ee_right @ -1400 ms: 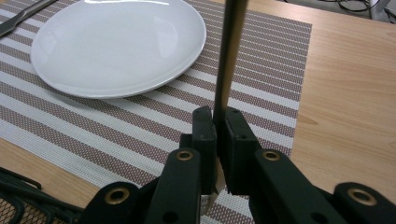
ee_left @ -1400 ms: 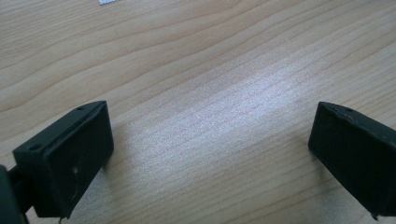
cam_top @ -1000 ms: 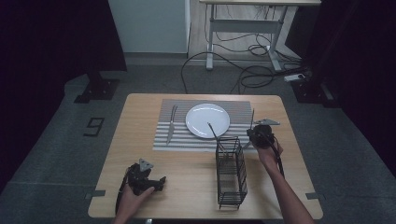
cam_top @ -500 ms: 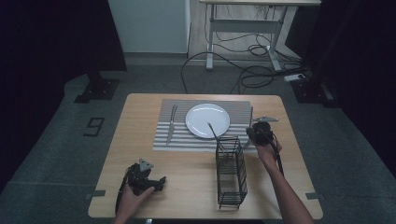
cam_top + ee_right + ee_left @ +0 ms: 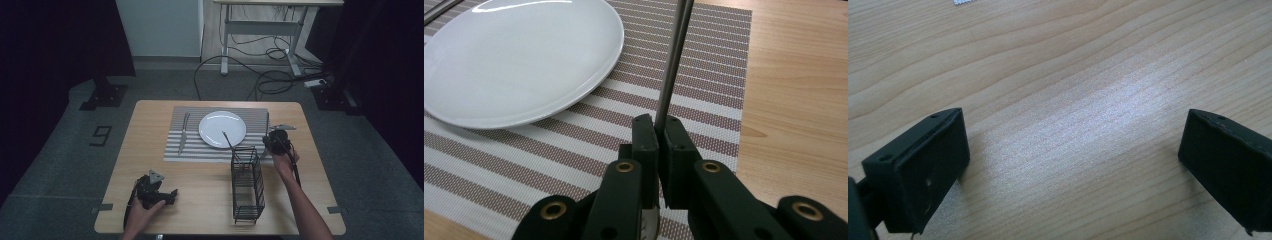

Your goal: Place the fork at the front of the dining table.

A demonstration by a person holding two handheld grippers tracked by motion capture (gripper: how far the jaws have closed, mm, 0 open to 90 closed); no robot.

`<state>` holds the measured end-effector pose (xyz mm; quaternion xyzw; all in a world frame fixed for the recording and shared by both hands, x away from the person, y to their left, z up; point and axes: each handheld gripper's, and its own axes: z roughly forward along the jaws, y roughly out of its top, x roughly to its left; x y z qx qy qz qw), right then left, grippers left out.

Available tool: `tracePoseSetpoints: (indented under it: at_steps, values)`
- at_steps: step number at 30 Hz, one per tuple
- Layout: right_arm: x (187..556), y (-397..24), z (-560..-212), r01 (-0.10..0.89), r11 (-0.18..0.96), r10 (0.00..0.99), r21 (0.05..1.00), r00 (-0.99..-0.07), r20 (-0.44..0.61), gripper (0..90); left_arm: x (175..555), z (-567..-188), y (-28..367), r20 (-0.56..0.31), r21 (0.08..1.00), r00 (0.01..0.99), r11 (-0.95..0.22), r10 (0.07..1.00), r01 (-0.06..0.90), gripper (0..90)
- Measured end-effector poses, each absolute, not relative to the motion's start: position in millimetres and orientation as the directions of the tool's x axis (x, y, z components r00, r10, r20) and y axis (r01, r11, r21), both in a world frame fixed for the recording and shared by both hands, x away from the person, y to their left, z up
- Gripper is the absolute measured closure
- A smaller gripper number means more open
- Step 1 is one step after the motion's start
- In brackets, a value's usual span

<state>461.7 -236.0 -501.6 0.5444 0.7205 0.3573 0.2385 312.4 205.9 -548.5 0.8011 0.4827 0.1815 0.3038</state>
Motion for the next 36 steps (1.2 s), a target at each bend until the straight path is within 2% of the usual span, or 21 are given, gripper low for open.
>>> tracePoseSetpoints:
  at_steps: [20, 36]
  values:
    - [477.8, -236.4, -518.5, 0.626, 0.085, 0.967, 0.775, -0.239, 0.087, 85.9, 312.3, -548.5, 206.0, -0.003, 0.662, 0.469, -0.35, 0.883, 0.663, 0.0]
    - [489.1, -225.0, -530.6, 0.64, 0.086, 0.975, 0.763, -0.213, 0.069, 86.4, 312.0, -548.5, 206.6, -0.003, 0.662, 0.47, -0.351, 0.882, 0.662, 0.0]
